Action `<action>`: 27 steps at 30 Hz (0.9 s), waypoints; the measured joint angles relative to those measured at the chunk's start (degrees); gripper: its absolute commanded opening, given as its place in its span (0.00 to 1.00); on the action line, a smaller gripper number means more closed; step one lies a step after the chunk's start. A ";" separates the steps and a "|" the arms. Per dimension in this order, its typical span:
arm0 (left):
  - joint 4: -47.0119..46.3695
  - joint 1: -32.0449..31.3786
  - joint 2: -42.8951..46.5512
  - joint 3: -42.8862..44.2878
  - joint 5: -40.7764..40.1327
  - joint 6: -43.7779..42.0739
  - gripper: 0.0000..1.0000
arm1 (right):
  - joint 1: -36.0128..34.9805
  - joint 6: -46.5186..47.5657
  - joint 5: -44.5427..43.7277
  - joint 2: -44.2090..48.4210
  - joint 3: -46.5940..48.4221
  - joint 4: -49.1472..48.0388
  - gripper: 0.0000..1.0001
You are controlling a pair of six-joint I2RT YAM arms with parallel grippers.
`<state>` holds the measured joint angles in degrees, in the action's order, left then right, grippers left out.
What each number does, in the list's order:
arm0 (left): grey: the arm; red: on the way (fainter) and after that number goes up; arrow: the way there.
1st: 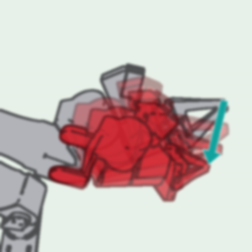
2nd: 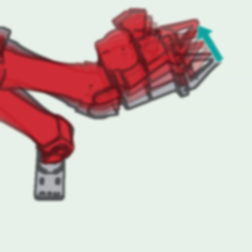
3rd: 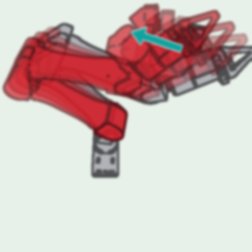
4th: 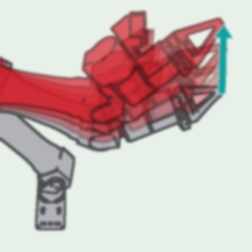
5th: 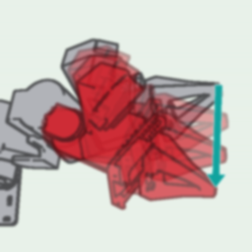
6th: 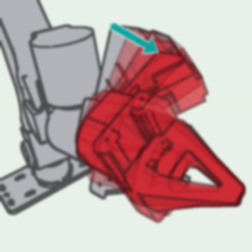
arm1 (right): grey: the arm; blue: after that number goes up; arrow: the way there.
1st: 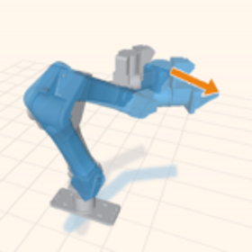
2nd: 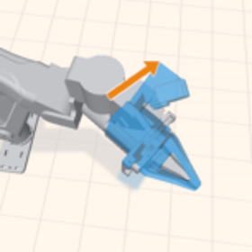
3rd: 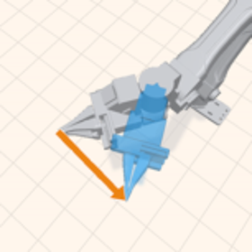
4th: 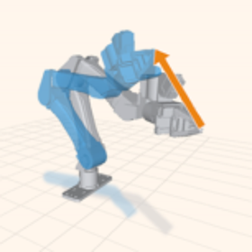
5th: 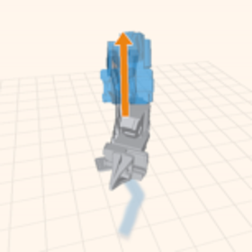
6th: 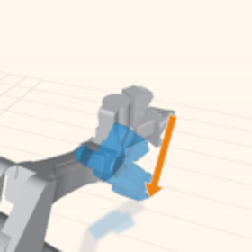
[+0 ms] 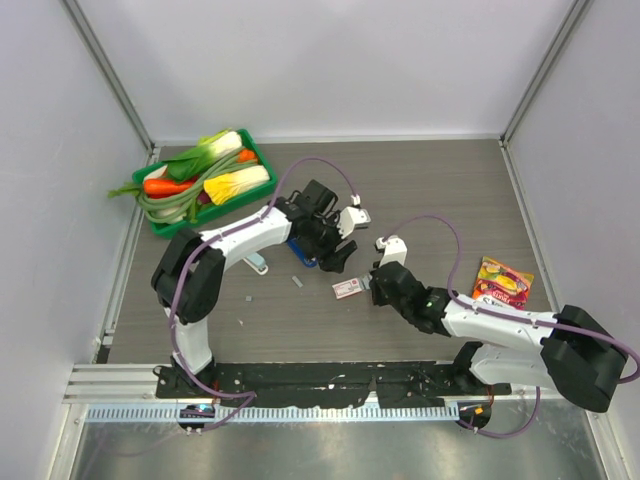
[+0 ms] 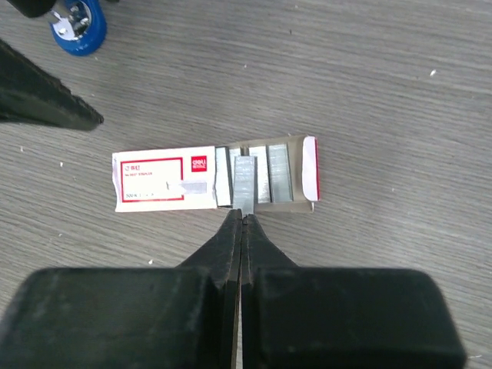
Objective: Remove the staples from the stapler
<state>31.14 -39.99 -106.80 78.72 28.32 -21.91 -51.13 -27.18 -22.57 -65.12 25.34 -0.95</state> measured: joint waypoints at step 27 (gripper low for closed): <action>-8.11 -2.29 -7.08 2.78 -7.78 5.25 0.68 | 0.20 -2.91 1.53 -4.46 -1.57 0.96 0.01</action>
<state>23.03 -42.28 -113.89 81.49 20.53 -16.67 -50.94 -30.09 -21.04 -69.58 23.77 0.01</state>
